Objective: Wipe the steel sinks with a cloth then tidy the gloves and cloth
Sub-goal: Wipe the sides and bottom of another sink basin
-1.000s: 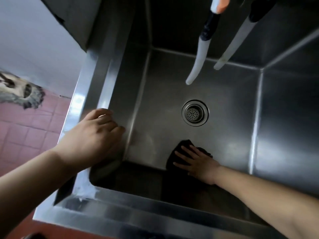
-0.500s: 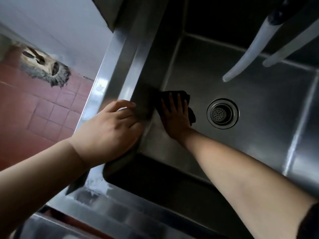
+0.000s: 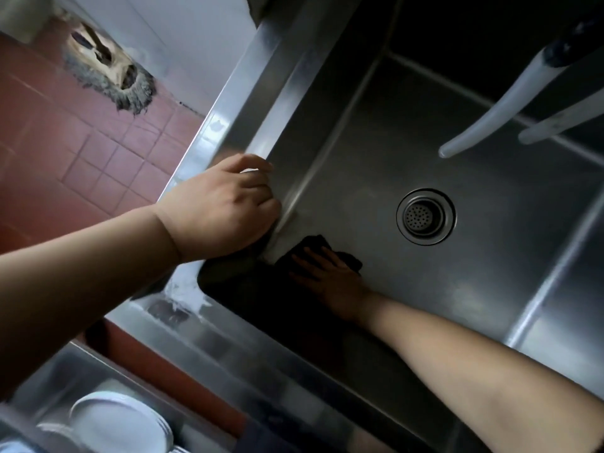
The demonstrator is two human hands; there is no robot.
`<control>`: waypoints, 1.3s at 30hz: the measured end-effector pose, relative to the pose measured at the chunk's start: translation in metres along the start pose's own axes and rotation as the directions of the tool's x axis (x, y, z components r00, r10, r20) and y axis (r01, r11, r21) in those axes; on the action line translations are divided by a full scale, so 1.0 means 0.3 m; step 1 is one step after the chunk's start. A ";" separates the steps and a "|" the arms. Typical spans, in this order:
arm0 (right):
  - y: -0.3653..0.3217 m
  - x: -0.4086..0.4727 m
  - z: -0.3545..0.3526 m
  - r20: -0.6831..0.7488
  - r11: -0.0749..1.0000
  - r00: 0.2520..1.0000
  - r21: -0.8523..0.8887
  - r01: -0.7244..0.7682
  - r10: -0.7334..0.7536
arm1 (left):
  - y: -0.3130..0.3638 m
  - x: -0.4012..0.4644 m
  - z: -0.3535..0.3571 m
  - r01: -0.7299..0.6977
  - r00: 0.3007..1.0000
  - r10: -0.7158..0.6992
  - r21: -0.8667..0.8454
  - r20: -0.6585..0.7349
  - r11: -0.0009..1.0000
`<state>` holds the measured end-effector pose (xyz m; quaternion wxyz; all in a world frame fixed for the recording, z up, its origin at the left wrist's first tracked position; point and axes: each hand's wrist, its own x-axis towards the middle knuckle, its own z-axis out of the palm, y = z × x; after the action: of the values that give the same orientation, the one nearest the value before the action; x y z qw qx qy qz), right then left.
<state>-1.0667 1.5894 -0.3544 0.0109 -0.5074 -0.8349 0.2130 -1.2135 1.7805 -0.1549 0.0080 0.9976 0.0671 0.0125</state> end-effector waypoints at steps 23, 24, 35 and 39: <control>0.195 -0.047 -0.043 -0.051 0.980 0.982 -0.083 -0.183 0.179 | 0.006 -0.005 0.017 -0.046 0.998 0.046 0.012 -0.042 0.999; 0.216 -0.007 -0.050 -0.070 0.979 0.980 -0.072 -0.190 0.185 | 0.008 -0.006 0.018 -0.043 0.998 0.043 0.012 -0.042 0.999; 0.217 -0.290 -0.028 0.055 0.940 0.945 -0.136 -0.313 0.323 | 0.062 0.010 -0.006 -0.108 0.993 0.110 0.053 -0.043 0.993; 0.162 -0.540 -0.001 0.215 0.971 0.968 -0.228 -0.077 0.127 | 0.201 0.076 0.032 -0.056 0.997 0.054 -0.024 -0.057 0.998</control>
<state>-0.9472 1.4707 -0.3399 -0.1515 -0.5204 -0.8215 0.1773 -1.1826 1.7236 -0.1629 0.0184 0.9982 0.0397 0.0418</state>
